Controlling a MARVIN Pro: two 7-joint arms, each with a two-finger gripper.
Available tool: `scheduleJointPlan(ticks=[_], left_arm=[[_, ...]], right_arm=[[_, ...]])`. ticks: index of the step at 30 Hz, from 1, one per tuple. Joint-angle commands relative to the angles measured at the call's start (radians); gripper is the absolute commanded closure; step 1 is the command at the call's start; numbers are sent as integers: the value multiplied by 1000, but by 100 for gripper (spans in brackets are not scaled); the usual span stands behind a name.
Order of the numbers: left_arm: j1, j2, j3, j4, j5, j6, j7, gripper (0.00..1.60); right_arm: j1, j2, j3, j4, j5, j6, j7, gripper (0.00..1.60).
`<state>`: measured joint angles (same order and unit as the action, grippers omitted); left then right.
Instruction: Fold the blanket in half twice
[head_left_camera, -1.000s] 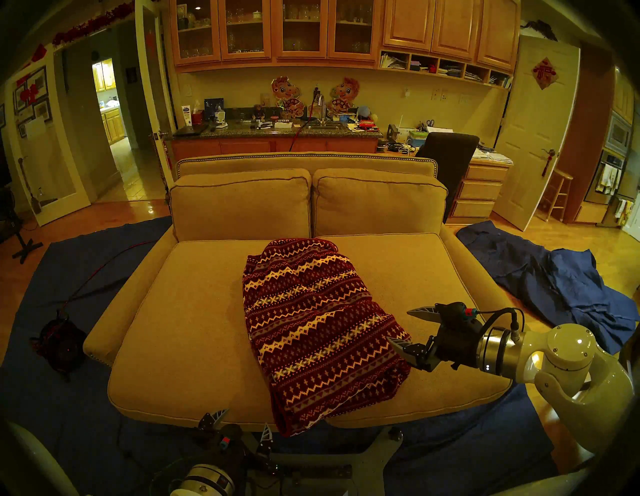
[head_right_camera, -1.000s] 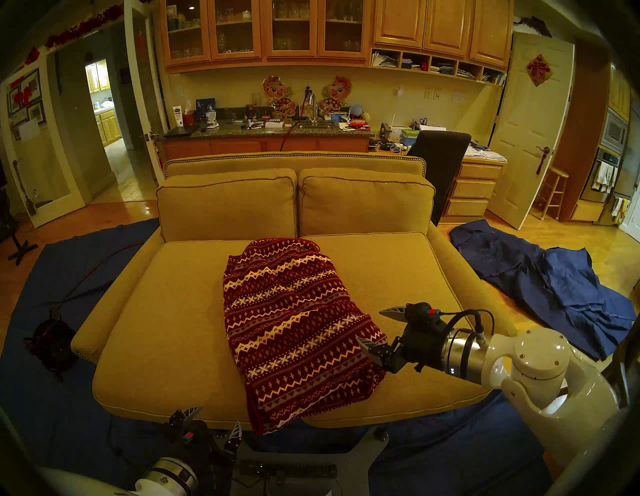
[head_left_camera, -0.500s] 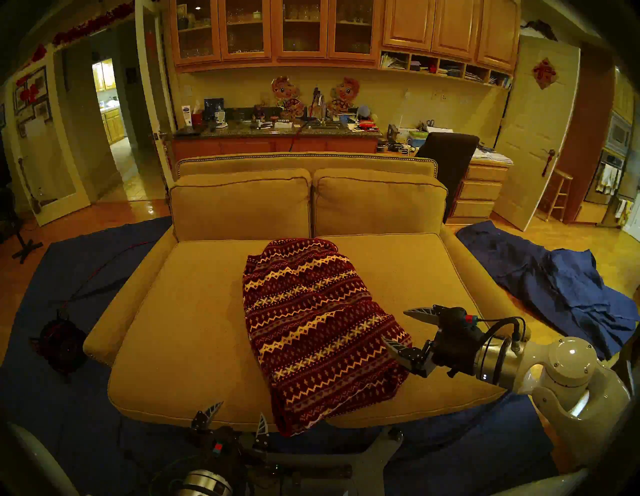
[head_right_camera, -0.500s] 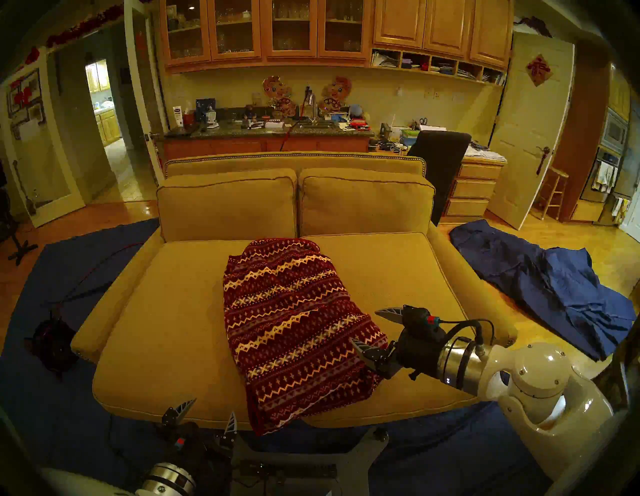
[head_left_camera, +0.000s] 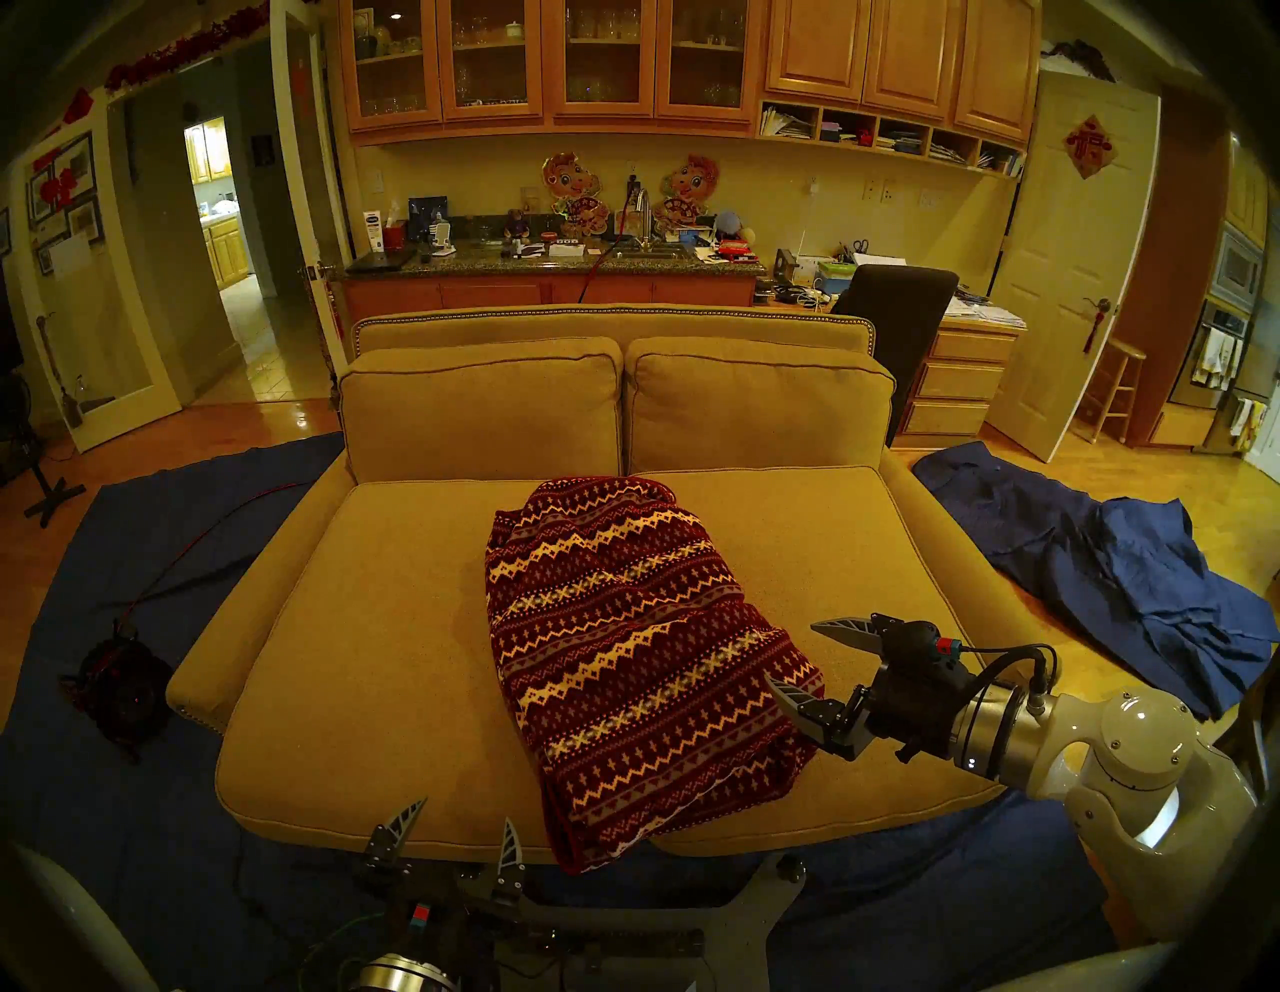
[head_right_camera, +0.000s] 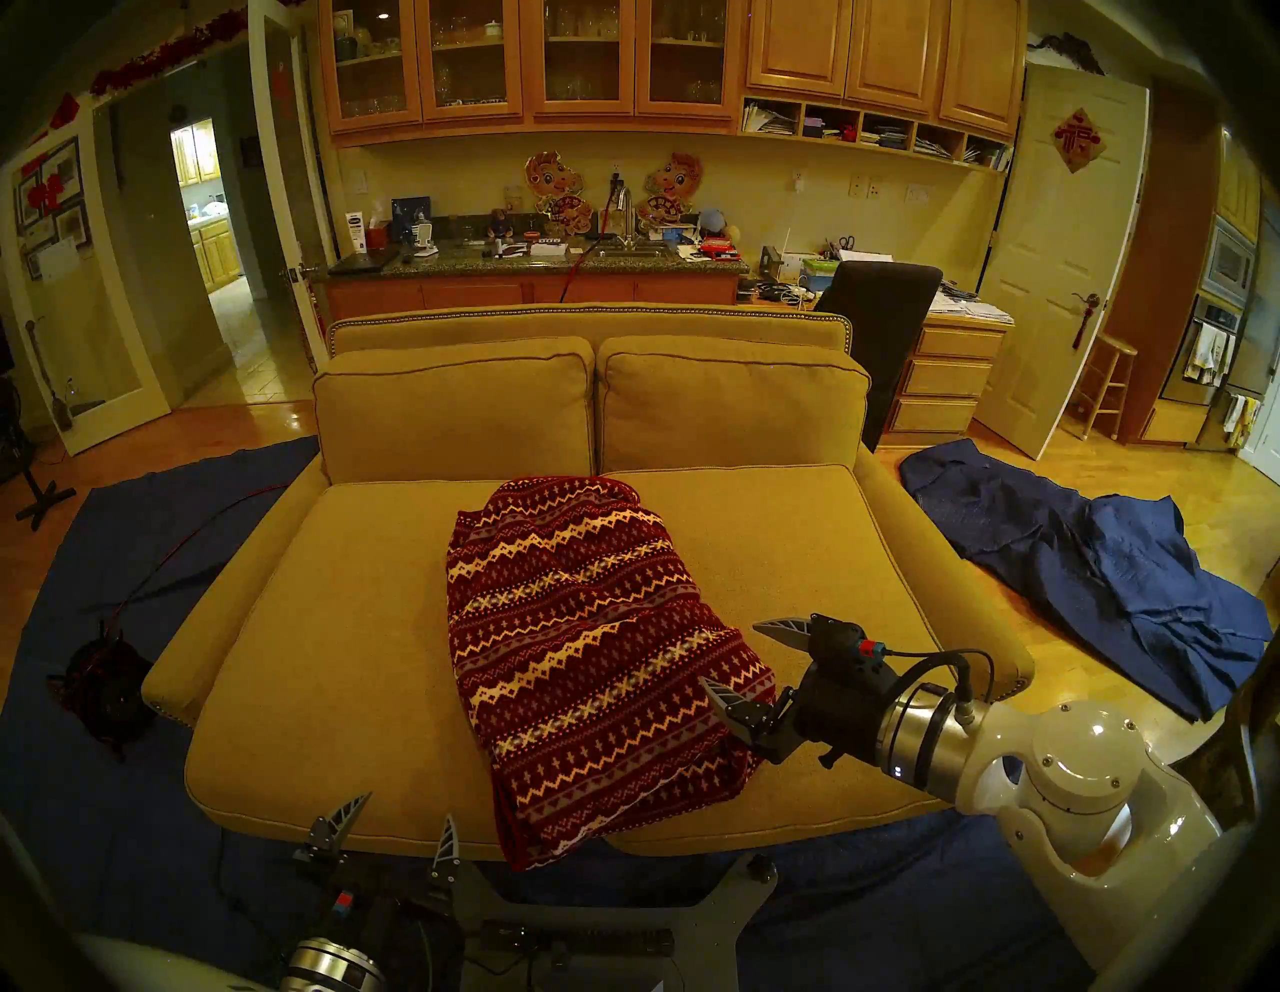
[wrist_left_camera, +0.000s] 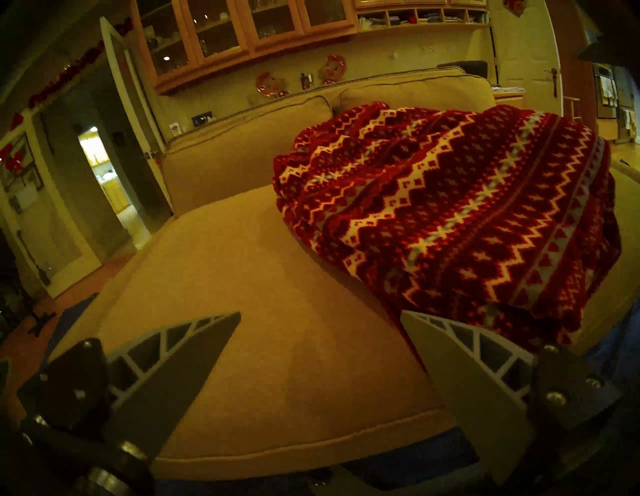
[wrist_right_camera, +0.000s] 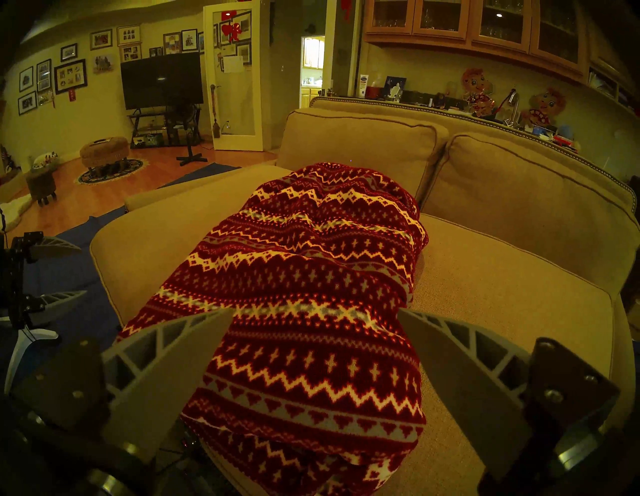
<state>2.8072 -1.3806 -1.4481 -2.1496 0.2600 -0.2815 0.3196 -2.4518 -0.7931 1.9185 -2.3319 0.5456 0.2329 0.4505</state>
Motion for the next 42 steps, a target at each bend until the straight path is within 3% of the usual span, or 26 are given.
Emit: scheduleJointPlan(ticks=[1, 42], left_arm=[[-2, -18, -9, -27, 20, -10, 34, 0], [-13, -21, -6, -16, 37, 15, 58, 0]], right_arm=[[-2, -7, 17, -16, 11, -10, 9, 0], [9, -39, 24, -12, 33, -9, 25, 0]])
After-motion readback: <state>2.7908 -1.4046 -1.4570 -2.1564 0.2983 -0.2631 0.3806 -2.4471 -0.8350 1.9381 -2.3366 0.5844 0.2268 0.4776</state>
